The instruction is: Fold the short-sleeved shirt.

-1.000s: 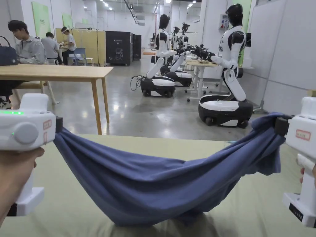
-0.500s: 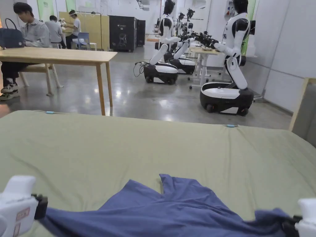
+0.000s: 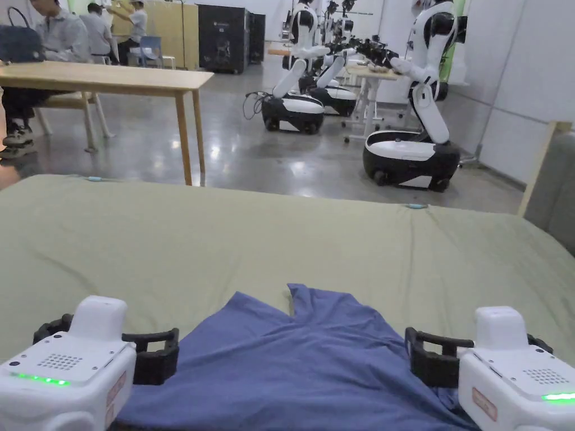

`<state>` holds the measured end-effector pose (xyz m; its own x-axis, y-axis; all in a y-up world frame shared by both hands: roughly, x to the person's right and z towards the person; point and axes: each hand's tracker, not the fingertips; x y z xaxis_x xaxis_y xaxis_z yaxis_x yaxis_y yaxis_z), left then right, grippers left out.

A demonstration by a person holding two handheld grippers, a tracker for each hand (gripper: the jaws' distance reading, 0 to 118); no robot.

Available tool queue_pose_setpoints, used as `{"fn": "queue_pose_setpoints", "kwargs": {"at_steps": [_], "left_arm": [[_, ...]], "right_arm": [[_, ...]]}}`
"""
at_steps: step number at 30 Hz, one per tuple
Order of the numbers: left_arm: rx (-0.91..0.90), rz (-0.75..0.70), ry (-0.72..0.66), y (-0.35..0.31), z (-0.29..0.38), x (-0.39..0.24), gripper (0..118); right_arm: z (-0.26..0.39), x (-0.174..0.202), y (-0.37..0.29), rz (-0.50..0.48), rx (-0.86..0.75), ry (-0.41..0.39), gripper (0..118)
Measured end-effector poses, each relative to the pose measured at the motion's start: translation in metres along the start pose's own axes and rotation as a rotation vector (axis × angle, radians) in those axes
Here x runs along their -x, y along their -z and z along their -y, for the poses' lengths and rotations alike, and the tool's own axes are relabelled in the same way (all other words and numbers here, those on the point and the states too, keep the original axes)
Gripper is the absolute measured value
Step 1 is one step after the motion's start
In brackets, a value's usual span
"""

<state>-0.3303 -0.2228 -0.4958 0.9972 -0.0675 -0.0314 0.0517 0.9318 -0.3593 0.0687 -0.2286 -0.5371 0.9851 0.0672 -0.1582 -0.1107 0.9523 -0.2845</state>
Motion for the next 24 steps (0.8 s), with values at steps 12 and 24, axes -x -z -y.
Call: {"fn": "queue_pose_setpoints", "kwargs": {"at_steps": [12,24], "left_arm": [[0.129,-0.033,-0.048,0.020,0.031,0.074,0],[0.353,-0.018,-0.314,0.059,0.092,0.166,118]], "right_arm": [[0.007,0.063,0.017,-0.090,0.034,0.002,1],[0.035,0.078,0.047,-0.144,0.159,0.002,1]]}}
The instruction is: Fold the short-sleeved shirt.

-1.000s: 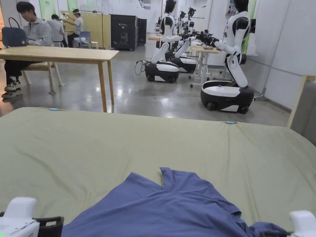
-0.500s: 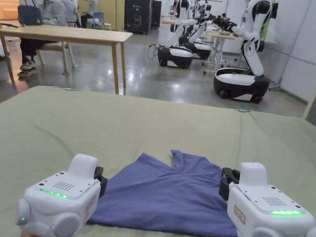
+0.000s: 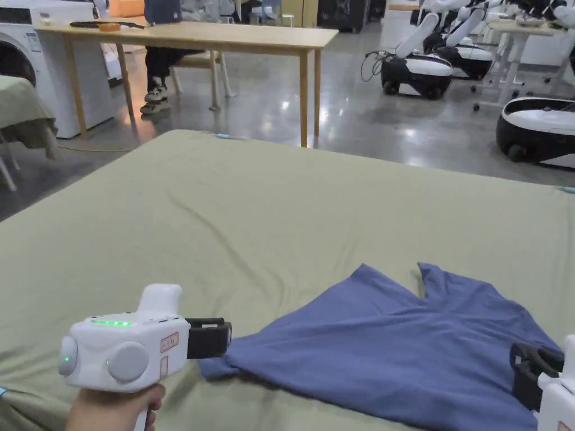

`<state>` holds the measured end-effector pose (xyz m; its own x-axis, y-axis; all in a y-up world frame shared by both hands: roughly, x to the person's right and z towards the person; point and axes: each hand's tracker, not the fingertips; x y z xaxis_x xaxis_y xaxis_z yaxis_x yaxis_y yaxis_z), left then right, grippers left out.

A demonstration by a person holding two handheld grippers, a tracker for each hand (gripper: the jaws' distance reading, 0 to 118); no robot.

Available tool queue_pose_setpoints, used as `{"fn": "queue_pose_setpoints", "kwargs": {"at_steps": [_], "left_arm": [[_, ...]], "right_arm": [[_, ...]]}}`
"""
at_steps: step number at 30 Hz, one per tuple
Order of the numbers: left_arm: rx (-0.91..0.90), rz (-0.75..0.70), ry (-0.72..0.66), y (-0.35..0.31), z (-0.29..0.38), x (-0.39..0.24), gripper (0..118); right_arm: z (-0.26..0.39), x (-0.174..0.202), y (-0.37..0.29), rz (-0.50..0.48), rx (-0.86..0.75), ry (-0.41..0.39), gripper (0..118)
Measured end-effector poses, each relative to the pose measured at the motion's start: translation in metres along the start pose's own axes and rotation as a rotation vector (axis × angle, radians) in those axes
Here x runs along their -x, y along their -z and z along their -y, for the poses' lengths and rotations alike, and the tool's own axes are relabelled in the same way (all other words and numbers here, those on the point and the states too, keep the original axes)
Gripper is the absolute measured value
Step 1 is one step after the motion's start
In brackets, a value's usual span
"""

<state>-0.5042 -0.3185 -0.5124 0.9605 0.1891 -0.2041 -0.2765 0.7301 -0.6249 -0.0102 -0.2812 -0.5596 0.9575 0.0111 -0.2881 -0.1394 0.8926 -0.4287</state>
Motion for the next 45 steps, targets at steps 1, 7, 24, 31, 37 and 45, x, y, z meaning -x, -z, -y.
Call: {"fn": "queue_pose_setpoints", "kwargs": {"at_steps": [1,7,24,31,37,45], "left_arm": [[0.028,-0.006,-0.011,0.011,0.000,0.000,118],[0.148,0.001,0.055,0.070,0.014,-0.011,80],[0.041,0.063,0.167,0.013,-0.004,-0.080,7],[0.089,0.023,0.174,0.029,-0.005,-0.086,7],[0.113,0.015,0.176,0.039,-0.003,-0.087,7],[0.032,0.060,0.165,0.029,-0.037,-0.094,7]], "right_arm": [[0.000,0.001,0.001,0.001,0.004,-0.001,1],[-0.003,-0.007,0.012,0.018,0.043,-0.010,1],[-0.054,-0.142,0.220,0.144,0.336,-0.017,116],[-0.032,-0.145,0.306,0.154,0.474,-0.086,104],[-0.037,-0.135,0.278,0.069,0.444,0.029,6],[-0.084,-0.116,0.160,-0.031,0.228,0.068,5]]}}
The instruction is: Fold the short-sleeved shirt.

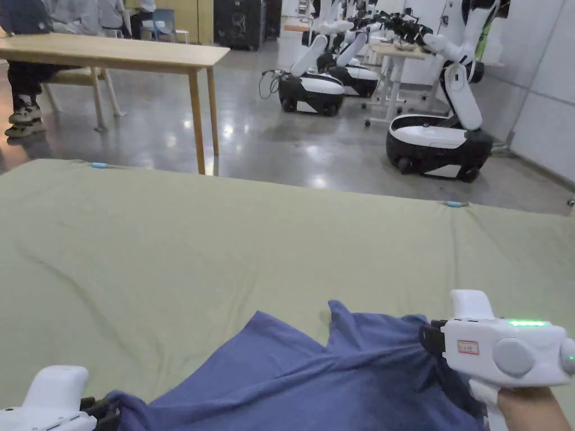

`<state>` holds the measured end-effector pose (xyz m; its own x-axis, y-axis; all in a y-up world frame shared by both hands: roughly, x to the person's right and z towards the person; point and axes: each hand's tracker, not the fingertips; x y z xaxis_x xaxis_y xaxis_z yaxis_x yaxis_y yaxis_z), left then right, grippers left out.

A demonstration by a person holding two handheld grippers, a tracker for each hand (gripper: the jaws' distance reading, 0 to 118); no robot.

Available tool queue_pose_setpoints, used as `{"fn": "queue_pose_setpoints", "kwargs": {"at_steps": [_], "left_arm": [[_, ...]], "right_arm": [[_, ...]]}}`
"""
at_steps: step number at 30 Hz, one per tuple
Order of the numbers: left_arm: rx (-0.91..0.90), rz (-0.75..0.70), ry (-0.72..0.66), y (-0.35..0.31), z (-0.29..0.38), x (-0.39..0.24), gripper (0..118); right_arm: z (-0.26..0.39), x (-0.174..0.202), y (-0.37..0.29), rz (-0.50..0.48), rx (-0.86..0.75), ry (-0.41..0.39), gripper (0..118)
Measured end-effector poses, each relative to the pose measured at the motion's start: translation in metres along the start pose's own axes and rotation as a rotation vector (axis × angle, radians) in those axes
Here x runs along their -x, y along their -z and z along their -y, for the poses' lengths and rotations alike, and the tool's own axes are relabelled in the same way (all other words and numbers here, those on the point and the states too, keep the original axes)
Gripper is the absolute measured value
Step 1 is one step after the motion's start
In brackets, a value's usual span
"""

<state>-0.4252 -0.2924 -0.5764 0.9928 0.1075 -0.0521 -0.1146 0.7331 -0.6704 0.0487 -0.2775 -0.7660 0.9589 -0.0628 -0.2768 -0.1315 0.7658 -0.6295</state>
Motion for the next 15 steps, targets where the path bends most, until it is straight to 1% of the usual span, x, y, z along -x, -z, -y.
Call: {"fn": "queue_pose_setpoints", "kwargs": {"at_steps": [1,3,5,6,9,10,13,15], "left_arm": [[-0.025,0.005,0.016,-0.005,-0.011,-0.001,7],[-0.074,0.002,0.067,-0.009,-0.040,-0.006,7],[-0.126,-0.033,0.098,-0.015,-0.073,-0.013,6],[-0.176,-0.040,0.117,-0.022,-0.097,-0.018,6],[-0.286,-0.029,0.108,-0.045,-0.150,-0.030,6],[-0.321,-0.044,0.127,-0.053,-0.171,-0.036,6],[-0.424,-0.088,0.173,-0.076,-0.228,-0.053,6],[-0.482,-0.096,0.178,-0.091,-0.262,-0.063,6]], "right_arm": [[-0.007,0.002,-0.021,-0.004,-0.038,-0.022,5],[-0.024,0.006,-0.060,0.021,-0.117,-0.064,5],[-0.045,0.008,-0.097,0.033,-0.199,-0.075,5],[-0.060,0.008,-0.121,0.055,-0.258,-0.082,5],[-0.098,0.008,-0.169,0.108,-0.397,-0.106,5],[-0.113,0.008,-0.184,0.144,-0.442,-0.120,5],[-0.157,0.005,-0.222,0.174,-0.526,-0.126,5],[-0.183,0.004,-0.242,0.208,-0.587,-0.145,5]]}}
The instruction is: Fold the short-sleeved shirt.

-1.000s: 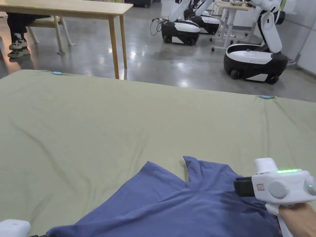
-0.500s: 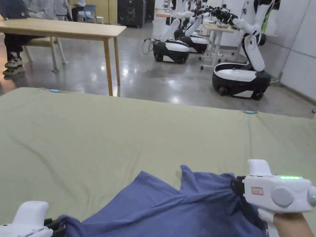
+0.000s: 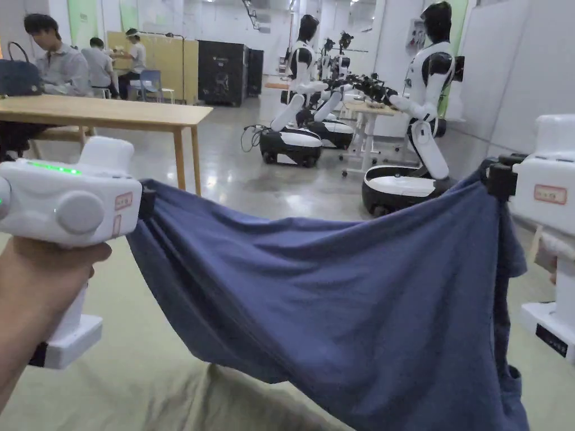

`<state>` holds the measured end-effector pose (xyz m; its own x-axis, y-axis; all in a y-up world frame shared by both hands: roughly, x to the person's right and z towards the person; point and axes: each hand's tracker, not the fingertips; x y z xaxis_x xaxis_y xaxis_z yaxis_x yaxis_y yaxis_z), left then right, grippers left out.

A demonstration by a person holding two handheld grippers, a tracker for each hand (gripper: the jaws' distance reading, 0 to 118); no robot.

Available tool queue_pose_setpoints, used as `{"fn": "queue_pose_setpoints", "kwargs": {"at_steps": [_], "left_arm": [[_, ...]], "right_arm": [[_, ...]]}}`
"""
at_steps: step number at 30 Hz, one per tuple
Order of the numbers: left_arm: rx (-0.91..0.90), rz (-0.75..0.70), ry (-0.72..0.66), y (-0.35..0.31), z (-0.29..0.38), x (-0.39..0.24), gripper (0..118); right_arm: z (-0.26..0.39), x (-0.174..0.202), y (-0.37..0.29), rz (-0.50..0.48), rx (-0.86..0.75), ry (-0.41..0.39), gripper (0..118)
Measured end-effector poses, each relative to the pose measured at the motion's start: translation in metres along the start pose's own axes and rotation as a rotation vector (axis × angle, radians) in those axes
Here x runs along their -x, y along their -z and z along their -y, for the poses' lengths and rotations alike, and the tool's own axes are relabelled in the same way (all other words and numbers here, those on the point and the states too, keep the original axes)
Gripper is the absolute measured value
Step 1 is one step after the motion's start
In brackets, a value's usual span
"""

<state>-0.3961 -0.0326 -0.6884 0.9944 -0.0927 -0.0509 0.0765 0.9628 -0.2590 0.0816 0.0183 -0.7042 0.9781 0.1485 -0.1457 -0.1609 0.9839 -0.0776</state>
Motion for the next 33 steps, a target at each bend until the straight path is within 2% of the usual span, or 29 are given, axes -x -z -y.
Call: {"fn": "queue_pose_setpoints", "kwargs": {"at_steps": [2,8,13,18,21,24,26,29,31,33], "left_arm": [[-0.046,-0.028,0.010,0.011,-0.039,0.003,6],[-0.123,-0.111,0.037,0.034,-0.119,0.007,6],[-0.153,-0.140,0.070,0.032,-0.138,0.005,6],[-0.061,-0.129,0.106,0.057,-0.088,-0.005,6],[-0.009,-0.118,0.018,0.075,-0.028,-0.010,6],[0.018,-0.145,-0.025,0.082,0.026,-0.016,6],[0.031,-0.134,-0.054,0.075,0.050,-0.016,6],[0.054,-0.090,-0.126,0.050,0.075,-0.015,6],[0.054,-0.070,-0.126,0.024,0.085,-0.014,6],[0.075,-0.028,-0.100,-0.013,0.107,-0.016,6]], "right_arm": [[-0.032,-0.009,0.002,0.043,-0.059,-0.021,5],[-0.095,-0.028,0.016,0.087,-0.140,0.028,5],[-0.101,-0.036,0.032,0.079,-0.152,0.059,5],[-0.049,-0.032,0.059,0.074,-0.087,0.059,5],[0.000,-0.033,0.078,0.051,0.022,0.117,5],[0.046,-0.029,0.077,0.089,0.010,0.143,5],[0.069,-0.029,0.066,0.090,0.014,0.164,5],[0.088,-0.030,0.034,0.087,0.018,0.163,5],[0.097,-0.030,0.007,0.070,0.030,0.153,5],[0.116,-0.033,-0.035,-0.005,0.065,0.181,5]]}}
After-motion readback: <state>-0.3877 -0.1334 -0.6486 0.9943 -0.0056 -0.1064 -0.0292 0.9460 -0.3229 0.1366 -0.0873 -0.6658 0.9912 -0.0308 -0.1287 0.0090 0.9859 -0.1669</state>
